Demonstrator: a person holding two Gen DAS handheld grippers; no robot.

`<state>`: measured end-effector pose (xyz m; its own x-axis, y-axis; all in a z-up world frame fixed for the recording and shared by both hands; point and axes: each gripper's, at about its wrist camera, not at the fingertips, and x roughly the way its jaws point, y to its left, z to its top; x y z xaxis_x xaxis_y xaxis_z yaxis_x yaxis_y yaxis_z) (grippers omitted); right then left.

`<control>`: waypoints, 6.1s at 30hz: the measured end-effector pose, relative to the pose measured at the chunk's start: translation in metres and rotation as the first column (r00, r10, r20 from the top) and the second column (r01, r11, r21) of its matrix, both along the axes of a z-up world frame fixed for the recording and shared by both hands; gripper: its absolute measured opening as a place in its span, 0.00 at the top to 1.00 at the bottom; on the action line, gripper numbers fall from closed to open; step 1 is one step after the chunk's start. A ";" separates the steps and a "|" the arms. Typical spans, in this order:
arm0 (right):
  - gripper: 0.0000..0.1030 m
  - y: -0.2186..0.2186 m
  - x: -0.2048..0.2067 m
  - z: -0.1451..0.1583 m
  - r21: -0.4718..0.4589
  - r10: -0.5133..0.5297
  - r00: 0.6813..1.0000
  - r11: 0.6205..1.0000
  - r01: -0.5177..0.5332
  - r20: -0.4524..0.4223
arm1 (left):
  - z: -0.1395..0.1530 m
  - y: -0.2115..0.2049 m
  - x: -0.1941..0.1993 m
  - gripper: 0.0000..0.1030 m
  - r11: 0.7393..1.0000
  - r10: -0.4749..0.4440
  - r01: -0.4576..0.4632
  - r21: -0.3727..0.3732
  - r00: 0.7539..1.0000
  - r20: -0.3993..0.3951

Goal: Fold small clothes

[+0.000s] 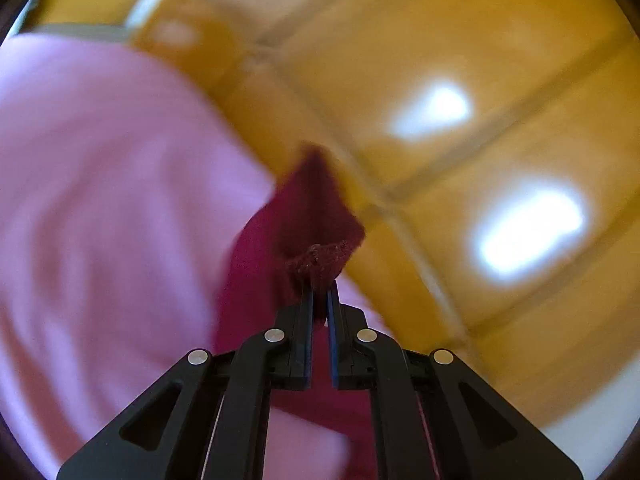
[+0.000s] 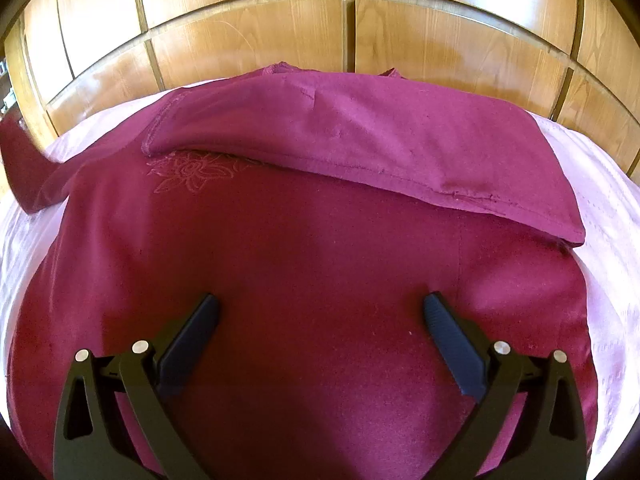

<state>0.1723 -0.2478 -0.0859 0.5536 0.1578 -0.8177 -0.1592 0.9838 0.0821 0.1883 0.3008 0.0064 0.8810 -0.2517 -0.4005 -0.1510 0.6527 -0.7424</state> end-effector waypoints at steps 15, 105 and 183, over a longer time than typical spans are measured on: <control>0.02 -0.019 0.006 0.007 0.140 0.005 0.999 0.990 0.001 -0.040 | -0.076 -0.277 0.008 0.88 0.804 -0.504 0.558 0.208 0.824 -0.259; 0.26 -0.085 0.087 -0.001 0.095 -0.146 0.987 0.986 0.140 0.069 | -0.095 -0.177 0.168 0.40 0.915 -0.384 0.404 0.015 0.881 -0.277; 0.02 -0.081 -0.060 0.020 0.000 -0.002 0.994 1.000 0.002 -0.109 | -0.058 -0.235 -0.107 0.35 0.722 -0.223 0.345 0.600 0.937 -0.270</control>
